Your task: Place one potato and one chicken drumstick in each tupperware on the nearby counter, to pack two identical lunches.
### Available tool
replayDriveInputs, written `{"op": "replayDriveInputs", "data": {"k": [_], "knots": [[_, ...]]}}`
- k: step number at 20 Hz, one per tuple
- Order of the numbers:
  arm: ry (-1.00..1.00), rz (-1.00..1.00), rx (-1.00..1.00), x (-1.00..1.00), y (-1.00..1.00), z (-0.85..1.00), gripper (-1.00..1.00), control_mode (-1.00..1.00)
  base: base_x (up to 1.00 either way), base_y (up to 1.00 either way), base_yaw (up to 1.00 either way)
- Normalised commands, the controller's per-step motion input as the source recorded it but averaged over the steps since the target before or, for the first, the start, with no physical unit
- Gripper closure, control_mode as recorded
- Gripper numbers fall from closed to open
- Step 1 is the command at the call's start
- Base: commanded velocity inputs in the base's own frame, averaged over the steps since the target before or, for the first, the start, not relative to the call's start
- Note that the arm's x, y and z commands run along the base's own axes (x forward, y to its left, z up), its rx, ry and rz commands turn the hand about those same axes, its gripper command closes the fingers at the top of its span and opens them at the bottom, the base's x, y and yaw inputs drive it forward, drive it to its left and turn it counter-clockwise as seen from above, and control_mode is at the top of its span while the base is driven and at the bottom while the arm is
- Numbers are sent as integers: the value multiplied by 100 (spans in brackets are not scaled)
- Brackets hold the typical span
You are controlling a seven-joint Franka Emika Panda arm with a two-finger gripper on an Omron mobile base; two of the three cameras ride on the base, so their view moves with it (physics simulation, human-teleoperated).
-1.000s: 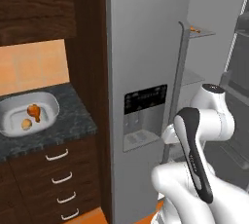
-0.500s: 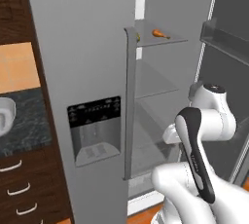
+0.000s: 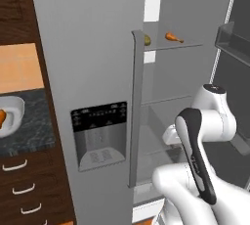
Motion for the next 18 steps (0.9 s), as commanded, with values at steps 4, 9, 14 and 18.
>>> {"op": "replayDriveInputs", "data": {"k": [4,9,14,18], "knots": [[0,0,0,0,0,0,-100,100,25,-33,0],[0,0,0,0,0,0,-100,100,26,-1,-5],[0,0,0,0,0,0,-100,100,4,0,0],[-21,2,-9,-3,0,26,-100,-100,0,0,0]]}}
